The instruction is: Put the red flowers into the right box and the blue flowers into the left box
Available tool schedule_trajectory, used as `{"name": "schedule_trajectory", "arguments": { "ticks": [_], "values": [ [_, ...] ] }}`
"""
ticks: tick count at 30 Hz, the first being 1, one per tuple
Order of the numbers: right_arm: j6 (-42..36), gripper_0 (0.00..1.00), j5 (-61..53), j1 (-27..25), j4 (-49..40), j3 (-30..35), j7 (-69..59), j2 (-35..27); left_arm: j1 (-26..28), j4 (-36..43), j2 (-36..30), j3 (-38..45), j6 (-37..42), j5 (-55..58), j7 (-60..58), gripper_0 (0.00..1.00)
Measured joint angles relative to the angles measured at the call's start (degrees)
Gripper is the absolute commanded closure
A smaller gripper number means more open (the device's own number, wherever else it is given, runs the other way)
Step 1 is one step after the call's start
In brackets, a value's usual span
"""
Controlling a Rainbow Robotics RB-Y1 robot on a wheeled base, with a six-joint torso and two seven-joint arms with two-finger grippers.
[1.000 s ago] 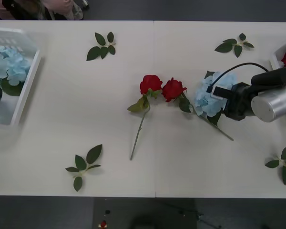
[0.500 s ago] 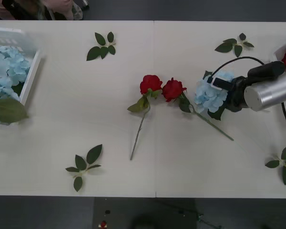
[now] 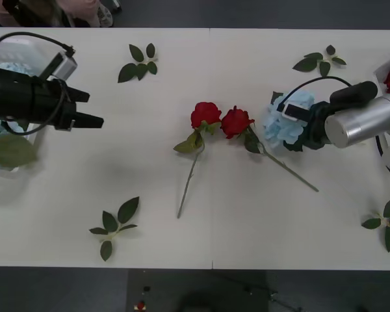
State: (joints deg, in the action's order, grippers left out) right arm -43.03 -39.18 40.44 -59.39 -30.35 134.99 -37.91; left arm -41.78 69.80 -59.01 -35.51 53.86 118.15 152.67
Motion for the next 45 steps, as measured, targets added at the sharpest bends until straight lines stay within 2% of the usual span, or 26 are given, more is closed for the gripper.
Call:
{"name": "schedule_trajectory", "arguments": {
  "ticks": [4,10,13,18,23,28,34,38,42,43,44,45],
  "values": [
    [-8.02,1.00,-9.08,0.04,0.09,6.73,2.63,0.02,0.20,-1.93,7.27,-0.08,-2.14,0.17,0.01,0.00],
    [-23.06,1.00,-32.30,-0.02,-0.16,26.68,23.08,0.06,0.21,-4.28,14.38,-0.08,-2.14,-3.12,0.02,0.00],
    [-26.97,1.00,-44.36,-0.02,-0.30,29.91,20.99,0.02,0.22,-5.94,17.42,-0.07,-2.14,-5.95,0.02,0.00],
    [-28.57,1.00,-56.88,-0.01,-2.09,25.21,20.48,0.33,0.22,-6.71,18.95,0.00,-2.14,-3.81,0.02,0.00],
    [-26.88,1.00,-61.19,-0.02,-6.84,23.59,17.30,3.42,0.40,-4.17,18.99,2.42,-2.09,3.78,0.01,0.00],
    [-15.79,1.00,-67.90,-0.04,-14.10,17.61,1.47,3.34,0.45,-2.91,22.22,4.53,-2.98,6.95,0.01,0.00],
    [-3.09,1.00,-73.47,-0.04,-20.49,8.50,-4.59,2.27,0.45,-2.92,27.64,4.73,-8.27,6.95,0.01,0.00],
    [0.82,1.00,-73.46,-0.04,-22.14,6.90,-11.74,2.29,0.45,-2.92,29.80,4.73,-9.53,6.95,0.01,0.00],
    [1.06,1.00,-72.62,-0.04,-22.24,7.14,-11.86,2.29,0.45,-2.92,30.09,4.72,-9.52,6.95,0.01,0.01],
    [1.06,1.00,-72.60,-0.04,-22.24,7.19,-11.86,2.29,0.45,-2.92,30.08,4.71,-9.48,6.95,0.01,0.16],
    [1.06,1.00,-72.60,-0.04,-22.24,7.19,-11.86,2.29,0.45,-2.91,30.08,4.67,-9.39,6.95,0.01,0.56],
    [1.06,1.00,-72.60,-0.04,-22.24,7.19,-11.86,2.29,0.45,-2.90,30.08,4.57,-9.32,6.95,0.01,0.80]
  ]
}}
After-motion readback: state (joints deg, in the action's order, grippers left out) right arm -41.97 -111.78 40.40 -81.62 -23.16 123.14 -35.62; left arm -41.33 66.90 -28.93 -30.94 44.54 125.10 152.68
